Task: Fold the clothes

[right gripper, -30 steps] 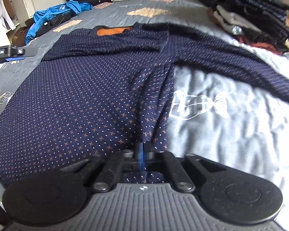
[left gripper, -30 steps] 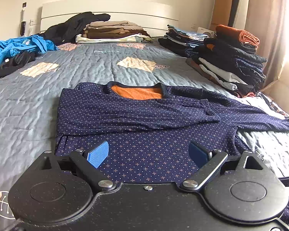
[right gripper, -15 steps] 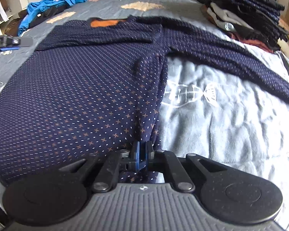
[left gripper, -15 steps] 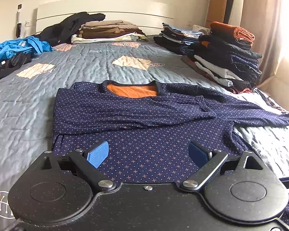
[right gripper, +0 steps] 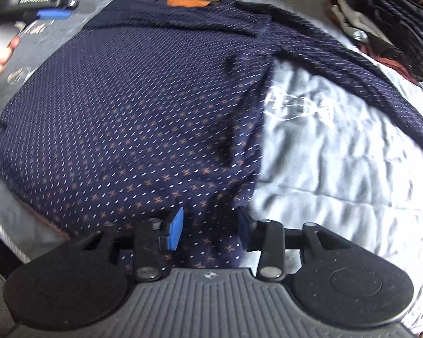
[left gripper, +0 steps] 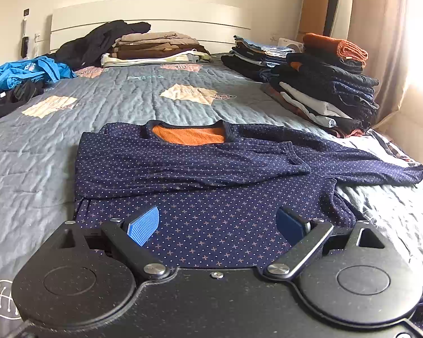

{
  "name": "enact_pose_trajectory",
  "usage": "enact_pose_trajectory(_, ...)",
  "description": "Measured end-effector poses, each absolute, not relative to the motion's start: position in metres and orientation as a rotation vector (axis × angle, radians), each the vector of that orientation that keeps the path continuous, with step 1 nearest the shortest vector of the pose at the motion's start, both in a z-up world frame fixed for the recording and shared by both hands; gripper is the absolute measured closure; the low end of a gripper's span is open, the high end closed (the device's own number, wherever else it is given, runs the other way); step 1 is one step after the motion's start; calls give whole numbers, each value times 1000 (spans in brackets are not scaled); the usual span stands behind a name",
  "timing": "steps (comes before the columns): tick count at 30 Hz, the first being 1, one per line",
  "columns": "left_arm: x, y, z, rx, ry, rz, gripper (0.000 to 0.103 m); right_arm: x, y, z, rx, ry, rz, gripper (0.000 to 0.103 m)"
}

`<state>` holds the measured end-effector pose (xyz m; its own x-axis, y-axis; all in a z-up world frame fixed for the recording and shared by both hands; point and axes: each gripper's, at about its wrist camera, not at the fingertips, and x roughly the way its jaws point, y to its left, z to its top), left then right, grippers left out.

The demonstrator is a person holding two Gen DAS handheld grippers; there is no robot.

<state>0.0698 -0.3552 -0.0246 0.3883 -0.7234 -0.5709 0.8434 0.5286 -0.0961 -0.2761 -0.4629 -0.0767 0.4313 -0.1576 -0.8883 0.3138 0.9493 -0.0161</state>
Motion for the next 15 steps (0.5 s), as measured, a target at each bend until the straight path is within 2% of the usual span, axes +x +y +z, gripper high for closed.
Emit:
enact_pose_trajectory(1,70,-355,-25,223,606,-1005,13,-274,-461,-79,150,1104,-289,87)
enact_pose_trajectory(4,72,-353,-24,222,606,-1004,13,-275,-462,-74,156,1104,-295,97)
enact_pose_trajectory(11,71,-352,-22,214,607,-1010,13,-314,-481,-44,256,1042,-355,100)
enact_pose_trajectory(15,67,-354,-22,225,603,-1023,13,-316,-491,-74,264,1210,-397,102)
